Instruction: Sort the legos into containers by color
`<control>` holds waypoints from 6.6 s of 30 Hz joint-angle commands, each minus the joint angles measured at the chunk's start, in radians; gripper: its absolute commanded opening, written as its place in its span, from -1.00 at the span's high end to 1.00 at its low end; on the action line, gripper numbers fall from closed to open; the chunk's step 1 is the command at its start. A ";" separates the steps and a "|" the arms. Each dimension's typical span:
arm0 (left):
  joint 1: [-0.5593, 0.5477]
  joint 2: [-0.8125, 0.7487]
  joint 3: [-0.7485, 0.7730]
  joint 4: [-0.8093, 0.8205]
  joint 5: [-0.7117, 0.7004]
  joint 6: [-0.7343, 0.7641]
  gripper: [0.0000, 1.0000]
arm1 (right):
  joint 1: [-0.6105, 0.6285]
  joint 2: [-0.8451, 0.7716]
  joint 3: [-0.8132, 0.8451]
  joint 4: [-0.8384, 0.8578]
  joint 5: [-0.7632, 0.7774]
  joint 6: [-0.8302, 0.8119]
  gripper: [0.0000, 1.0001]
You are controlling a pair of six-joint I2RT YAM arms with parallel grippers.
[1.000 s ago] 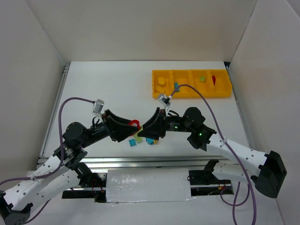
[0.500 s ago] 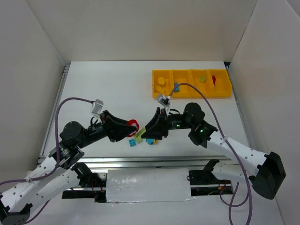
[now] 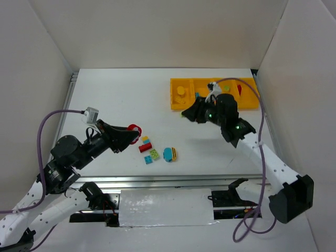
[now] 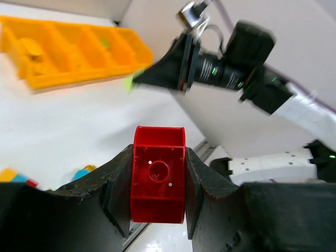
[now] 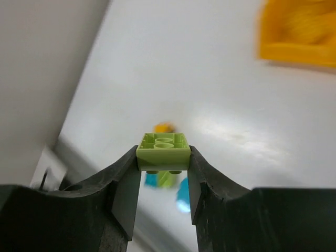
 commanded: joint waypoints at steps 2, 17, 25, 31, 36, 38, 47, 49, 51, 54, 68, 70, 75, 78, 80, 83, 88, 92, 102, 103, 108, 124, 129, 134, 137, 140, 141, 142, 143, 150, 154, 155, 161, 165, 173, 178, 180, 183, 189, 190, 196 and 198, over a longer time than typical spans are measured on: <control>0.001 0.006 0.076 -0.215 -0.174 0.055 1.00 | -0.136 0.189 0.227 -0.296 0.536 0.104 1.00; 0.001 -0.048 0.047 -0.353 -0.169 0.164 1.00 | -0.453 0.892 0.934 -0.472 0.895 0.150 1.00; 0.002 -0.024 0.023 -0.321 -0.123 0.172 1.00 | -0.485 1.058 1.120 -0.477 0.790 0.121 0.52; 0.002 -0.030 -0.007 -0.283 -0.117 0.152 1.00 | -0.485 1.095 1.132 -0.474 0.715 0.103 -0.29; 0.001 -0.002 -0.023 -0.229 -0.116 0.123 1.00 | -0.485 1.061 1.129 -0.473 0.692 0.095 -0.87; 0.002 0.015 -0.019 -0.203 -0.122 0.097 1.00 | -0.482 1.018 1.117 -0.511 0.658 0.104 -0.89; 0.007 0.102 0.001 0.039 0.089 0.032 1.00 | -0.294 0.353 0.394 -0.035 -0.330 0.052 -0.88; 0.009 0.117 0.001 0.117 0.184 0.011 1.00 | -0.218 0.143 0.147 0.245 -0.464 0.164 -0.88; 0.009 0.121 -0.008 0.162 0.246 -0.026 1.00 | -0.089 -0.036 -0.013 0.412 -0.475 0.225 -0.88; 0.016 0.128 -0.030 0.280 0.315 -0.072 1.00 | 0.026 -0.178 -0.112 0.529 -0.479 0.299 -0.89; 0.018 0.161 -0.099 0.521 0.492 -0.221 1.00 | 0.259 -0.254 -0.093 0.537 -0.319 0.352 -0.55; 0.018 0.156 -0.096 0.512 0.493 -0.221 1.00 | 0.277 -0.241 -0.084 0.514 -0.290 0.341 -0.50; 0.018 0.127 -0.102 0.509 0.432 -0.216 1.00 | 0.339 -0.194 -0.086 0.507 -0.241 0.318 -0.48; 0.016 0.116 -0.115 0.535 0.407 -0.235 1.00 | 0.408 -0.166 -0.113 0.581 -0.232 0.318 -0.57; 0.016 0.115 -0.126 0.558 0.391 -0.253 1.00 | 0.451 -0.145 -0.106 0.589 -0.198 0.295 -0.59; 0.016 0.115 -0.134 0.575 0.371 -0.270 1.00 | 0.485 -0.109 -0.081 0.620 -0.189 0.281 -0.58; 0.016 0.111 -0.138 0.575 0.349 -0.285 1.00 | 0.509 -0.057 -0.049 0.641 -0.163 0.279 -0.48; 0.016 0.099 -0.155 0.588 0.332 -0.296 1.00 | 0.511 -0.025 -0.046 0.690 -0.150 0.301 -0.34; 0.016 0.092 -0.175 0.575 0.320 -0.289 1.00 | 0.514 -0.016 -0.040 0.745 -0.124 0.339 -0.19; 0.016 0.088 -0.177 0.578 0.321 -0.290 1.00 | 0.514 -0.017 -0.043 0.755 -0.117 0.342 -0.12; 0.015 0.082 -0.180 0.576 0.315 -0.290 1.00 | 0.514 0.001 -0.046 0.767 -0.115 0.356 0.07; 0.016 0.044 -0.123 0.388 0.164 -0.206 -0.99 | 0.514 0.003 -0.081 0.729 -0.120 0.310 1.00; 0.015 0.027 -0.019 0.082 -0.104 -0.144 -0.99 | 0.479 -0.016 -0.089 0.516 0.099 0.292 1.00; 0.015 0.018 0.107 -0.163 -0.317 -0.115 -0.99 | 0.163 -0.022 -0.083 0.218 0.215 0.341 1.00; 0.016 -0.007 0.128 -0.258 -0.370 -0.079 -0.99 | -0.120 0.019 -0.016 0.089 0.282 0.304 1.00; 0.016 -0.030 0.144 -0.356 -0.380 -0.026 -0.99 | -0.371 0.145 0.113 -0.020 0.380 0.276 1.00; 0.016 -0.033 0.147 -0.401 -0.377 0.001 -0.99 | -0.426 0.230 0.190 -0.038 0.409 0.285 1.00; 0.016 -0.036 0.147 -0.421 -0.372 0.015 -0.99 | -0.530 0.278 0.231 -0.061 0.416 0.293 1.00; 0.016 -0.042 0.145 -0.436 -0.367 0.024 -0.99 | -0.566 0.330 0.280 -0.113 0.433 0.301 1.00; 0.016 -0.045 0.128 -0.499 -0.254 0.142 -0.99 | -0.699 0.836 0.821 -0.310 0.465 0.281 1.00; 0.016 -0.043 0.125 -0.530 -0.234 0.198 -0.99 | -0.726 1.000 1.017 -0.370 0.410 0.221 1.00; 0.016 -0.048 0.112 -0.530 -0.241 0.201 -0.99 | -0.727 1.018 1.055 -0.365 0.388 0.189 1.00; 0.016 -0.088 0.072 -0.502 -0.214 0.216 -0.99 | -0.727 1.113 1.164 -0.419 0.419 0.176 0.95; 0.016 -0.108 0.069 -0.499 -0.209 0.221 -0.99 | -0.729 1.119 1.160 -0.420 0.440 0.180 0.18; 0.016 -0.117 0.066 -0.502 -0.234 0.204 -0.99 | -0.727 1.098 1.163 -0.450 0.471 0.192 -0.54; 0.015 -0.099 0.072 -0.540 -0.343 0.163 -0.99 | -0.698 1.005 1.166 -0.494 0.459 0.196 -0.57; 0.016 -0.088 0.076 -0.567 -0.454 0.110 -0.99 | -0.637 0.910 1.137 -0.499 0.441 0.178 -0.60; 0.016 -0.076 0.095 -0.640 -0.595 0.029 -0.99 | -0.468 0.740 1.022 -0.502 0.463 0.083 -0.99; 0.019 -0.077 0.101 -0.685 -0.665 -0.037 -0.99 | 0.019 0.488 0.651 -0.428 0.574 -0.005 -0.99; 0.021 -0.079 0.098 -0.685 -0.663 -0.037 -0.99 | 0.073 0.456 0.576 -0.414 0.606 0.015 -0.99; 0.025 -0.094 0.092 -0.677 -0.648 -0.042 -0.99 | 0.399 0.533 0.512 -0.413 0.641 0.054 -0.99; 0.025 -0.112 0.087 -0.674 -0.642 -0.042 -0.99 | 0.478 0.637 0.583 -0.448 0.646 0.039 -0.99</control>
